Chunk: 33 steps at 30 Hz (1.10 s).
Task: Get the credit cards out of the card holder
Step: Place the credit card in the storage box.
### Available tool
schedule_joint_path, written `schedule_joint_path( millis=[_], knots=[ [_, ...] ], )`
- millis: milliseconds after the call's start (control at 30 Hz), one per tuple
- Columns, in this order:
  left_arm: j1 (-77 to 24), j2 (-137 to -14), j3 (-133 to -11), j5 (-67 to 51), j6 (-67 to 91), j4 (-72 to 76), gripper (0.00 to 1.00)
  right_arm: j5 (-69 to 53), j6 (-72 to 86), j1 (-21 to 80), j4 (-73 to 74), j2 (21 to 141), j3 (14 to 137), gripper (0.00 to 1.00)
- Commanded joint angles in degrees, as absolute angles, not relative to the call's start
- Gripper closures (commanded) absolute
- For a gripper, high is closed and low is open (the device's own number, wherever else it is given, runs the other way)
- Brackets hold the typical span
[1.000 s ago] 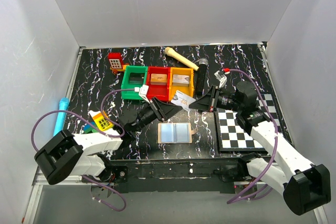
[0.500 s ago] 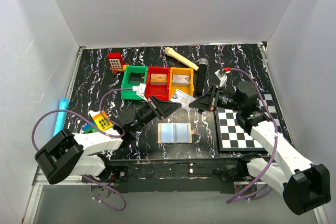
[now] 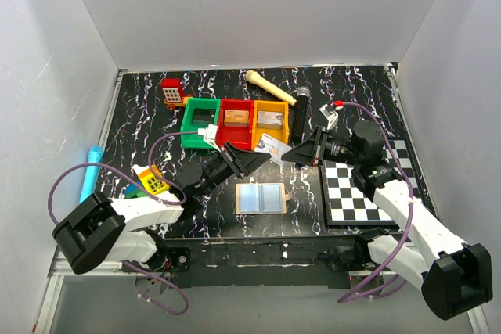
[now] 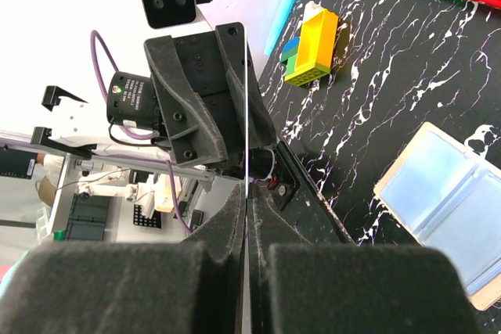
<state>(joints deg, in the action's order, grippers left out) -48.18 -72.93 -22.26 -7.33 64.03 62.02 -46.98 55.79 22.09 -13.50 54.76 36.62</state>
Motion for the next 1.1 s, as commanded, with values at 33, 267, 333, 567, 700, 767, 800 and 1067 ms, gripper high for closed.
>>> schedule_joint_path(
  millis=[33,267,333,567,700,767,800,1067],
  knots=[
    [-48.4,-68.8,-22.1,-5.0,62.8,61.5,0.72,-48.7,55.7,21.9,-15.7,54.7,36.6,0.99],
    [-48.4,-69.0,-21.4,-5.4,63.2,62.7,0.81,-49.7,55.9,21.9,-16.2,54.5,36.2,0.99],
    [-48.4,-68.9,-21.7,-5.7,63.1,62.7,0.83,-49.7,55.9,21.9,-16.0,54.4,36.1,0.99],
    [-48.4,-68.6,-22.0,-5.9,62.9,62.5,0.92,-49.8,55.5,21.8,-15.6,54.3,36.1,0.99],
    [-48.4,-68.8,-21.8,-5.7,62.8,62.8,1.00,-50.2,55.6,21.8,-15.5,54.6,36.1,0.99],
    [-48.3,-69.2,-22.0,-5.4,62.9,63.1,1.00,-50.3,55.6,21.8,-14.8,54.8,36.5,0.99],
    [-48.3,-69.5,-22.2,-5.2,63.0,63.2,1.00,-50.0,55.3,21.6,-13.8,54.8,36.6,0.92],
    [-48.3,-71.4,-25.3,5.9,64.7,57.0,1.00,-40.4,45.6,20.7,8.5,49.2,40.8,0.32]
  ],
)
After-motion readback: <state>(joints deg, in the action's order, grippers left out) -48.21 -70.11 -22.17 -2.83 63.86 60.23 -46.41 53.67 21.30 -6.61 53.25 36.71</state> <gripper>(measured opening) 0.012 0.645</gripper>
